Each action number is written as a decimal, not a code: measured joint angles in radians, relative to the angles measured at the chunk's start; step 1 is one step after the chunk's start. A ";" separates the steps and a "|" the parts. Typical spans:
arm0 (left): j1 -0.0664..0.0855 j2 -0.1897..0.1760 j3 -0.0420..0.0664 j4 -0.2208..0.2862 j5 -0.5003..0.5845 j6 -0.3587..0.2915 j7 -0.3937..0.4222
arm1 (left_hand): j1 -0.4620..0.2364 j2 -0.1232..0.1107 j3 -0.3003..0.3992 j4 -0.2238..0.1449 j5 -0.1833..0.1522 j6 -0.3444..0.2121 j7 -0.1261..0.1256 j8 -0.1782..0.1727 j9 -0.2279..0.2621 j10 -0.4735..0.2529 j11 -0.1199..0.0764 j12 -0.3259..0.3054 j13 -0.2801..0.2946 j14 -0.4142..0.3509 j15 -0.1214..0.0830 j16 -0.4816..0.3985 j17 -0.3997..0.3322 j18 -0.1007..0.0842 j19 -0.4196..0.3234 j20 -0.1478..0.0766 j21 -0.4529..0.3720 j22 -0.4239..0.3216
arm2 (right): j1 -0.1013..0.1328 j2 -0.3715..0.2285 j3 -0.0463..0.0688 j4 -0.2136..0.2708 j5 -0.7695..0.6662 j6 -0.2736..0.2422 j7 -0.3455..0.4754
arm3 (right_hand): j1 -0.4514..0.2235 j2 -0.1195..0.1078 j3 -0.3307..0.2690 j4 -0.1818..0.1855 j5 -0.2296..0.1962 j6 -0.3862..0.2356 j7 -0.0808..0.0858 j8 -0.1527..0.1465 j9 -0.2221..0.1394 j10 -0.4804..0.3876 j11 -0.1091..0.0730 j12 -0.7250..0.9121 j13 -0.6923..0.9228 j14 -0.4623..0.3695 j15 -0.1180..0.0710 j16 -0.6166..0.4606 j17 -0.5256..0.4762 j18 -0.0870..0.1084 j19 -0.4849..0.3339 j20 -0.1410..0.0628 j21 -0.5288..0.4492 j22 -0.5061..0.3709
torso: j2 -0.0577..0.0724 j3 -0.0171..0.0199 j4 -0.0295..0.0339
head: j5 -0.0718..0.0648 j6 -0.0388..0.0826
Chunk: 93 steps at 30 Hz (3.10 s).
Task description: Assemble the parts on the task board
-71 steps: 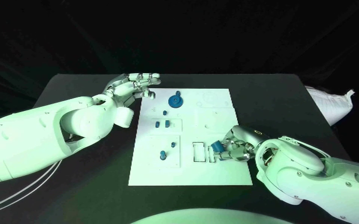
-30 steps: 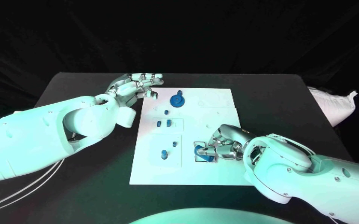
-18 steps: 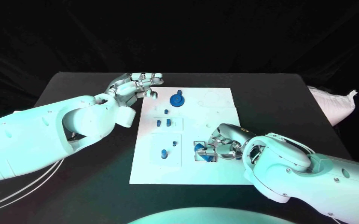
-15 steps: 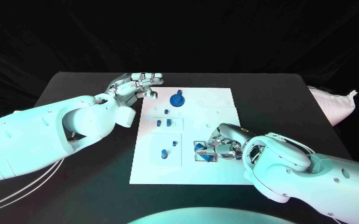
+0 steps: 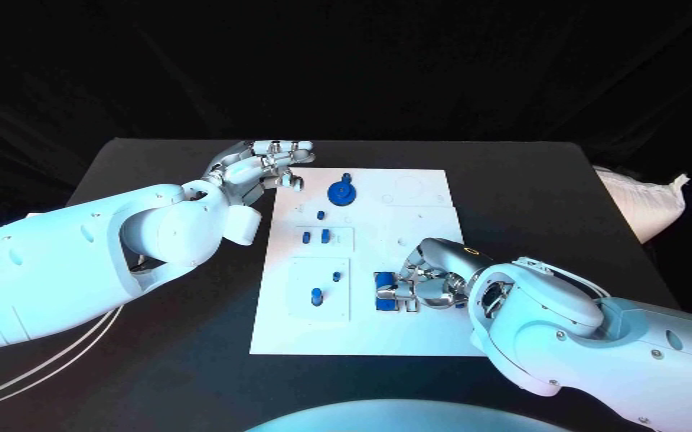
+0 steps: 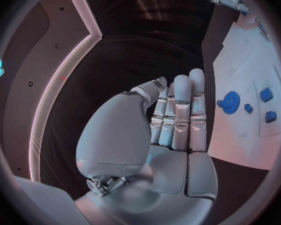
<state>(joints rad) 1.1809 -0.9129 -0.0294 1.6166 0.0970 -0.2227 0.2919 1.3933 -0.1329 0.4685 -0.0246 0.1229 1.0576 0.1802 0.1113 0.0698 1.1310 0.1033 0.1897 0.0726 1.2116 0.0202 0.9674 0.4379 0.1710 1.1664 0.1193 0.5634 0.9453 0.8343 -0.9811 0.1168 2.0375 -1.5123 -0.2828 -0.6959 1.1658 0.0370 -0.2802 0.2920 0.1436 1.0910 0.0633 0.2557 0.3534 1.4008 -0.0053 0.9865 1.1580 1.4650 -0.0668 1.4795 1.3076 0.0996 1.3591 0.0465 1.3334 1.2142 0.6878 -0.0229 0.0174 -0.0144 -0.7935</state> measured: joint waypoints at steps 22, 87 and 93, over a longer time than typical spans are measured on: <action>0.000 -0.006 -0.001 0.002 0.000 -0.001 0.001 | 0.000 0.000 0.000 0.000 0.000 0.000 0.000 0.000 0.000 -0.004 0.004 0.000 0.000 0.000 0.000 0.000 -0.001 0.000 0.000 0.000 0.000 0.000 | 0.000 0.010 -0.001 -0.030 -0.045 0.040 0.000 | 0.176 0.038 0.060 -0.065 0.034 0.016 -0.009 0.011 0.036 0.014 -0.014 0.006 0.023 0.001 -0.009 0.000 0.000 0.000 0.004 -0.011 0.003 0.007 | 0.000 -0.0009 0.0019 | -0.007 0.003; -0.006 -0.002 -0.002 -0.003 -0.001 0.000 0.002 | 0.000 0.000 0.000 0.000 0.000 0.000 0.000 0.004 0.000 -0.004 0.004 0.004 0.000 0.000 0.000 0.000 -0.002 0.000 0.000 0.000 0.000 -0.001 | -0.021 -0.138 -0.002 -0.067 -0.114 0.065 0.000 | 0.260 -0.004 0.095 -0.053 0.022 -0.003 0.014 -0.062 0.008 0.015 0.005 -0.027 0.036 0.000 0.001 0.004 0.000 -0.015 0.012 -0.002 0.011 0.019 | -0.008 -0.0001 -0.0151 | -0.042 0.004; -0.006 -0.003 -0.002 -0.002 -0.001 0.000 0.002 | 0.000 0.000 0.000 0.000 0.000 0.000 0.000 0.004 0.000 -0.004 0.004 0.004 0.000 0.000 0.000 0.000 -0.002 0.000 0.000 0.000 0.000 -0.001 | -0.025 -0.115 0.002 -0.079 -0.172 0.088 0.001 | 0.345 -0.010 0.147 -0.116 -0.088 0.001 0.014 -0.068 0.009 0.007 0.008 -0.027 0.036 0.001 0.007 0.013 0.000 -0.015 0.009 -0.005 0.010 0.019 | -0.008 -0.0002 -0.0140 | -0.037 0.002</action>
<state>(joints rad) 1.1747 -0.9159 -0.0312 1.6141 0.0961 -0.2227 0.2938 1.3933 -0.1329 0.4685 -0.0245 0.1229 1.0576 0.1802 0.1153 0.0701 1.1274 0.1070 0.1939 0.0722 1.2113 0.0205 0.9673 0.4364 0.1710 1.1664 0.1193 0.5636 0.9445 0.8093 -1.0961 0.1183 1.9589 -1.6842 -0.1944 -0.6944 1.5113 0.0268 -0.1330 0.1755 0.0557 1.0920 0.0770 0.1873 0.3628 1.4076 0.0023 0.9593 1.1936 1.4663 -0.0600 1.4922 1.3077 0.0842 1.3678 0.0411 1.3439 1.2334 0.6798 -0.0231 0.0034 -0.0514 -0.7912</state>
